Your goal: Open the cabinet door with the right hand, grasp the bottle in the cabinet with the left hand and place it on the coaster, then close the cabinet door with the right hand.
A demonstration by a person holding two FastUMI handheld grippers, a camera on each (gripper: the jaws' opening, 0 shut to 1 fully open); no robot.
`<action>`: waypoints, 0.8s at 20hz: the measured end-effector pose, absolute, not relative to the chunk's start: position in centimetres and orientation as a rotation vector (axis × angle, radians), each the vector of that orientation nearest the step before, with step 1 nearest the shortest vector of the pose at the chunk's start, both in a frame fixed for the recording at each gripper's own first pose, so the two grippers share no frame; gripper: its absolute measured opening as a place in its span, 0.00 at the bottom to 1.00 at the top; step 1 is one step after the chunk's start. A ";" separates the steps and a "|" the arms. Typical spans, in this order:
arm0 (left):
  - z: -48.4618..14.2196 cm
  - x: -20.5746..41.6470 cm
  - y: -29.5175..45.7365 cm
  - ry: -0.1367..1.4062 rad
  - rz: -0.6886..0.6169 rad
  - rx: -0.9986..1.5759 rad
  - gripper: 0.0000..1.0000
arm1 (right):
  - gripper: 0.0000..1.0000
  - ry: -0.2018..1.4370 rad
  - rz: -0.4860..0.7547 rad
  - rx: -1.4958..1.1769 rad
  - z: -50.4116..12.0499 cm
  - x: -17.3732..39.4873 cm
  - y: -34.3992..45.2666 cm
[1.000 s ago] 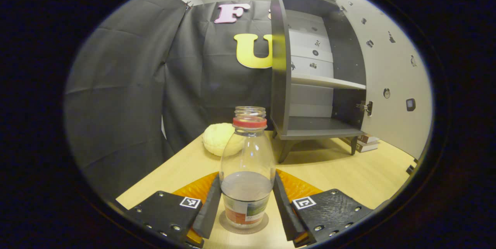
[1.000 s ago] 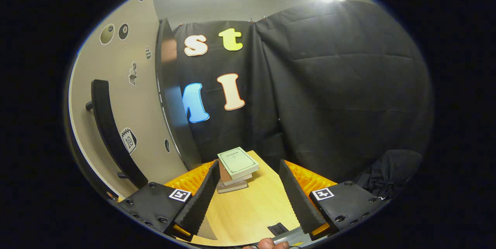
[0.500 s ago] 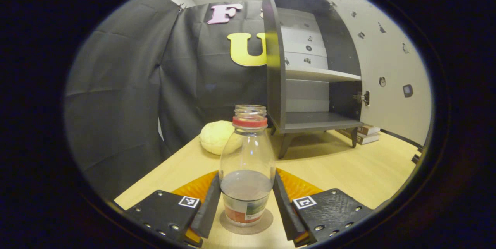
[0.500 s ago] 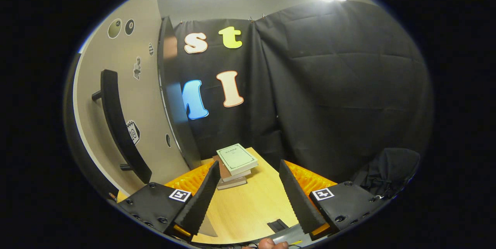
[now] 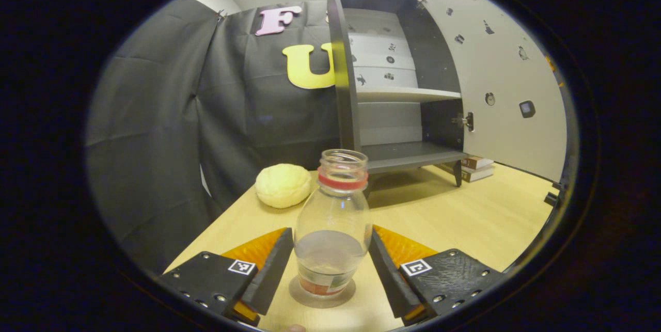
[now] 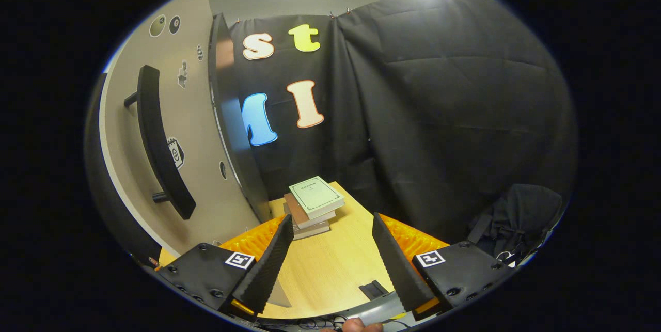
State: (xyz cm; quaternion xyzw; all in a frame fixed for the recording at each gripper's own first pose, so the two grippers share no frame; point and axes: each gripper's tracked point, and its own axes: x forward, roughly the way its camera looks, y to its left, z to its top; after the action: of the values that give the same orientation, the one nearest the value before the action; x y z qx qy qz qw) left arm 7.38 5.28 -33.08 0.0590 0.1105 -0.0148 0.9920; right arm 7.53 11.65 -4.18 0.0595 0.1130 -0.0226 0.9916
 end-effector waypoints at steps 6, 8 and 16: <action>-31.0 6.9 6.2 0.205 -0.011 0.063 0.86 | 0.97 0.241 -0.055 0.122 -5.5 6.7 10.9; -30.4 6.9 6.0 0.200 -0.018 0.068 0.86 | 0.97 0.253 -0.057 0.130 -6.2 6.3 10.7; -28.2 6.2 5.5 0.174 -0.035 0.100 0.84 | 0.98 0.268 -0.062 0.136 -7.7 5.4 10.5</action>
State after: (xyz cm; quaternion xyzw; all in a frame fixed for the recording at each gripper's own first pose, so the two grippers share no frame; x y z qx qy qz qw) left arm 6.20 5.50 -28.20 0.0498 0.0868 -0.0173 0.9948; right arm 5.45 10.48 -7.69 0.0678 0.1335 -0.0307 0.9883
